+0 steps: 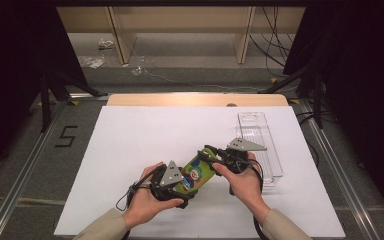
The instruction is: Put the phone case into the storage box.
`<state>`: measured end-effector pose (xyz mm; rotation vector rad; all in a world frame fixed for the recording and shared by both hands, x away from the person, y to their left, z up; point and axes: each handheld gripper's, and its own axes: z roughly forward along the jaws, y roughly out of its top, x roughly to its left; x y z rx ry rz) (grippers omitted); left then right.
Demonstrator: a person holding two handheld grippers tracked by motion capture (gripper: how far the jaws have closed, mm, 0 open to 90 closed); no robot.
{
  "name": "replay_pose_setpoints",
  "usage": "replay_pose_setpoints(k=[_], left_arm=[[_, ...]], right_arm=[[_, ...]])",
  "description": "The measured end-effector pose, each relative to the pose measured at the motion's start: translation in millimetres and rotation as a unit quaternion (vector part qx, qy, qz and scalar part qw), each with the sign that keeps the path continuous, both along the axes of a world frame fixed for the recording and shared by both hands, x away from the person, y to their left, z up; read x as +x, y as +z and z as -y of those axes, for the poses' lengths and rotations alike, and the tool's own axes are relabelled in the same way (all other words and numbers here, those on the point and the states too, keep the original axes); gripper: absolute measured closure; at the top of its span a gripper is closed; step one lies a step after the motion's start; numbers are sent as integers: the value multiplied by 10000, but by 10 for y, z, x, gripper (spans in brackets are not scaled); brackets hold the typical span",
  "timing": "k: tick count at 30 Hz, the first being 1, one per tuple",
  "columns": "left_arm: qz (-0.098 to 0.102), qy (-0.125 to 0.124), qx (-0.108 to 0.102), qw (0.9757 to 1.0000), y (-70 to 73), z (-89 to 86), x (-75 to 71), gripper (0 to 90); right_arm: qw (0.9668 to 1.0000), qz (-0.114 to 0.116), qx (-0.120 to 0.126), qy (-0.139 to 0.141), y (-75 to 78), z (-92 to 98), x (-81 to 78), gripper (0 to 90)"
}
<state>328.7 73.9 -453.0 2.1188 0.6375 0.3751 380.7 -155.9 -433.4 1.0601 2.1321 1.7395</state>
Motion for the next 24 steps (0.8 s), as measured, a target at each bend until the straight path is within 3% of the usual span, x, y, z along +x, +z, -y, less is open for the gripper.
replay_pose_setpoints(k=[10,24], left_arm=[[-42,2,90,10000,-10,19,2,165],[30,-28,105,9999,-15,31,15,164]], right_arm=[[9998,-18,185,13,12,9,-21,686],[9998,87,155,76,87,-7,-58,726]])
